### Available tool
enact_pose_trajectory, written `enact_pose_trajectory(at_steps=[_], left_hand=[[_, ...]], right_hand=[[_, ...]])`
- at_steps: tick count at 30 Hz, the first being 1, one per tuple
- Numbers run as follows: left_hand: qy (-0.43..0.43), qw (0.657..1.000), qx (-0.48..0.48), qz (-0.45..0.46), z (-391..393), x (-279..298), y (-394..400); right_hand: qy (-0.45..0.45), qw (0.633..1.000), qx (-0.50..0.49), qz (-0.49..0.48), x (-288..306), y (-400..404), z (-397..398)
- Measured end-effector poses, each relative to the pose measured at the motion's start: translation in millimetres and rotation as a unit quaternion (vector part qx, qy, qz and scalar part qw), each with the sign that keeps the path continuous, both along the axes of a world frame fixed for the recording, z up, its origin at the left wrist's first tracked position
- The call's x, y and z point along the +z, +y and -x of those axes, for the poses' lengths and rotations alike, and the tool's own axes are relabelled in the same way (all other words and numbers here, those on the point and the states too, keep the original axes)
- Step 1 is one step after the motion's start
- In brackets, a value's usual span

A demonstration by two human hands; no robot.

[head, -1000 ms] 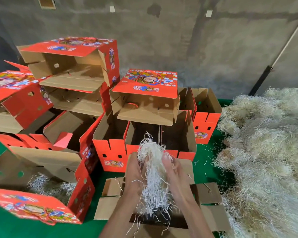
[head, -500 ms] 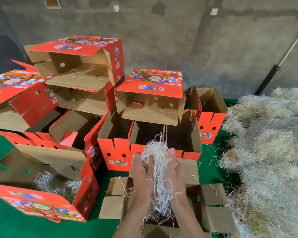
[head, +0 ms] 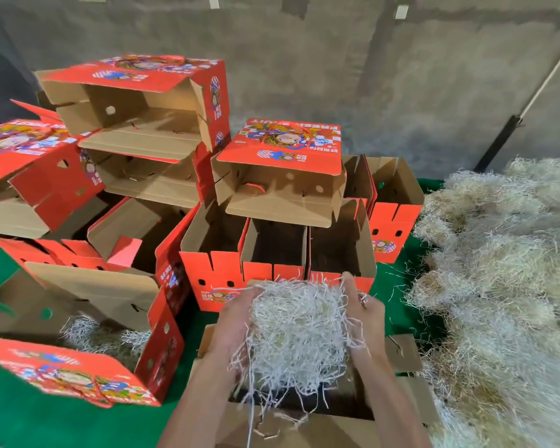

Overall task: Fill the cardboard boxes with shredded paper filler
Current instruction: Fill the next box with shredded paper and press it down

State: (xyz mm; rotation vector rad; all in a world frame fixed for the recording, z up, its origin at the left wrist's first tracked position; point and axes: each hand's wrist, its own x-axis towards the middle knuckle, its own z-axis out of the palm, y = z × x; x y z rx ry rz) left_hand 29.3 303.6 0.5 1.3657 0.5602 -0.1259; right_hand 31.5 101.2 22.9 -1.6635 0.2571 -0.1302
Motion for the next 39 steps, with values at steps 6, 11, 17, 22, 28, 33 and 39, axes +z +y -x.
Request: enact_pose_trajectory(at_steps=[6,11,17,22,28,33,39], left_hand=[[0.034,0.981,-0.009,0.193,11.8,-2.2,-35.3],[-0.049,0.974,0.17,0.143,13.7,-13.9,-74.6],[0.069,0.967,0.235,0.075,-4.8,-13.3,-15.6],[0.029,0.99,0.136,0.001,7.5,-21.5,-10.9],[-0.025,0.992,0.125,-0.012,11.6,-28.9,5.6],[0.005,0.988,0.154,0.017,11.2,-42.9,25.9],[0.015,0.998,0.036,-0.047,27.4,-52.8,18.4]], right_hand=[[0.026,0.993,-0.022,-0.11,-12.5,11.8,5.6],[-0.045,0.997,0.063,0.016,-31.9,41.6,21.7],[0.009,0.999,-0.032,-0.011,-27.8,-26.8,2.5],[0.053,0.997,-0.054,-0.028,-41.2,-36.3,1.4],[0.079,0.996,-0.042,0.01,-47.0,-42.4,6.8],[0.104,0.992,-0.059,0.035,-52.4,-61.4,13.5],[0.122,0.987,-0.027,0.096,-58.1,-70.2,15.3]])
